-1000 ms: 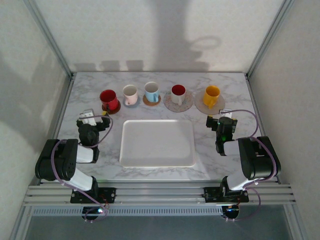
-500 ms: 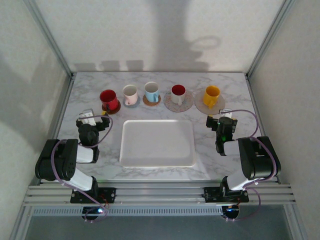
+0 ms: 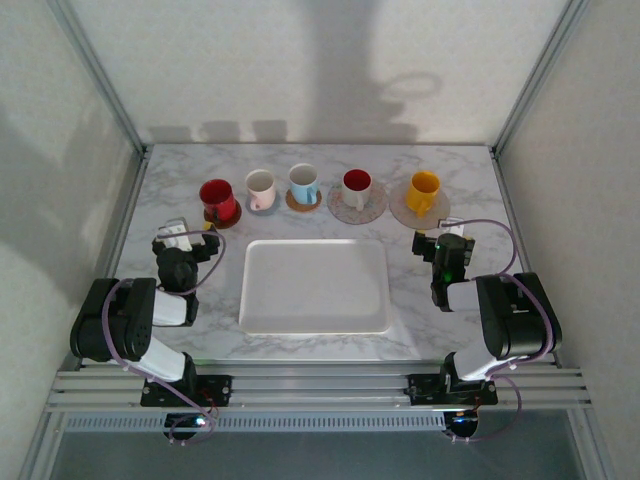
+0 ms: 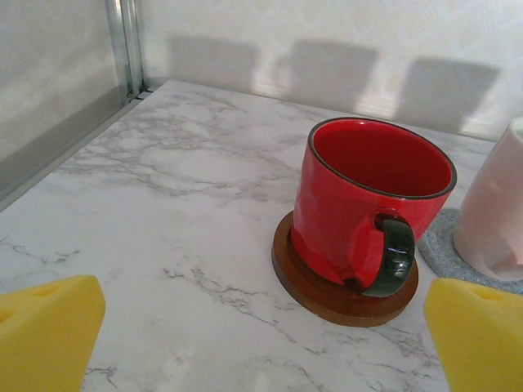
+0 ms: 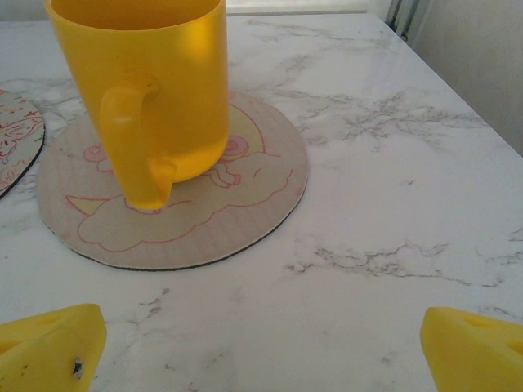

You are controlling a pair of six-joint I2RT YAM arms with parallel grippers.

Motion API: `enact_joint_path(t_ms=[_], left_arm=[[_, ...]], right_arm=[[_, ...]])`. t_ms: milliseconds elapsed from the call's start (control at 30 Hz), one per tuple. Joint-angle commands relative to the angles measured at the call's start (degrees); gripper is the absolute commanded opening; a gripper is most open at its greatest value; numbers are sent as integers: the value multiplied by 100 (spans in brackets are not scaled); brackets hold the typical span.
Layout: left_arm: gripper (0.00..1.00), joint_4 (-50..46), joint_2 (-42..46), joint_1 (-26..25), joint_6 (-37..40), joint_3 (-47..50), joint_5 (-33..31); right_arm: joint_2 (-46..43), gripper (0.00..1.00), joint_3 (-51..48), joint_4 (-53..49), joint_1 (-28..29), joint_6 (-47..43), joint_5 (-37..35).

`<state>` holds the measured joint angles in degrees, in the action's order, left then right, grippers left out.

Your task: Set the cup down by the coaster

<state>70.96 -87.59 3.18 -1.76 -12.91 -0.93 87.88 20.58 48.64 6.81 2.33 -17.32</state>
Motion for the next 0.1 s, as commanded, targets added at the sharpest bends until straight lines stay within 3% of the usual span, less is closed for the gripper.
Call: enact_joint_path(t_ms=[0,67], left_arm=[[99,231,-36,-29,-94,-23,-92],[100,234,-30,-29,-97,-19,-84]], right_arm=[[19,99,122,52,-68,62,97],[19,99,122,49,-68,66,104]])
